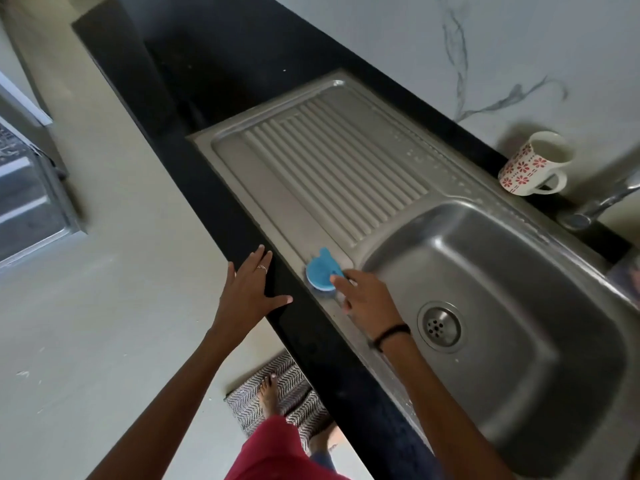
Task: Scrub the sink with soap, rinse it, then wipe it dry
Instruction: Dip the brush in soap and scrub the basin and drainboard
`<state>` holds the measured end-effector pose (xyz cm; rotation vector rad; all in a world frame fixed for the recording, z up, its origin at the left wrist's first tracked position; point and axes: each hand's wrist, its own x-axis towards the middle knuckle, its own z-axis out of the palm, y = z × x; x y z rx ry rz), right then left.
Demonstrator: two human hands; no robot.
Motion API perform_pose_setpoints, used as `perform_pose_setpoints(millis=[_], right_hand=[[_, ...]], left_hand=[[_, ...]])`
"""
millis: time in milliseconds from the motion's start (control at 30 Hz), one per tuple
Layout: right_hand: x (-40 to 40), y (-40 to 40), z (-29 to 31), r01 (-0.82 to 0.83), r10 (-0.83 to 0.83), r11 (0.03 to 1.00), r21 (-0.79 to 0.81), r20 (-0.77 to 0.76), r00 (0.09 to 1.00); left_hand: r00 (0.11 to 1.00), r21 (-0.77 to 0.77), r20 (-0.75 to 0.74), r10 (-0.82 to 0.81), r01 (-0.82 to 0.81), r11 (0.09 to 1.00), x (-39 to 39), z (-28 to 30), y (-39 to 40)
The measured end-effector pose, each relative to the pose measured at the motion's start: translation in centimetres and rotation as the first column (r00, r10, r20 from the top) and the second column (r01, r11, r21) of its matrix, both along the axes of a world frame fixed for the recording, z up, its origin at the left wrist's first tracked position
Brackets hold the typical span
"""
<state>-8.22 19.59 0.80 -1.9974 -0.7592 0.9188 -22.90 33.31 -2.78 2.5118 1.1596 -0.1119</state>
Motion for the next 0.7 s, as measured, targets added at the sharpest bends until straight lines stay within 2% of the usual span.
perform_pose_setpoints(millis=[133,233,333,533,600,700], right_hand=[[-0.5,-6.9,0.6,0.093,-0.093,0.996,-0.004,-0.021,0.995],[-0.8,-7.7,1.2,0.089,-0.089,0.995,-0.033,0.007,0.996],[-0.9,-3.2,0.9,0.052,-0.040,0.994,-0.099,0.115,0.993],[-0.9,9.5,0.3,0.040,-0.024,0.996,-0.076,0.205,0.978],[-1.3,10.5,0.2,0.033,-0.015,0.996,-0.087,0.194,0.981],[-2.0,7.6,0.1,0.105,-0.084,0.988,-0.116,0.168,0.982]], left_hand=[[0.998,-0.012,-0.038,-0.053,0.053,0.999,-0.1,0.2,1.5],[0.998,-0.057,-0.047,-0.052,0.049,0.997,-0.4,0.2,2.2],[0.998,-0.077,-0.026,-0.063,0.061,0.995,-0.7,-0.1,2.3],[0.995,-0.004,-0.017,-0.103,0.103,0.995,-0.9,0.1,4.4],[0.995,0.008,0.010,-0.102,0.102,0.995,-1.0,0.2,5.8],[0.992,0.023,0.037,-0.123,0.122,0.992,-1.1,0.3,8.4]])
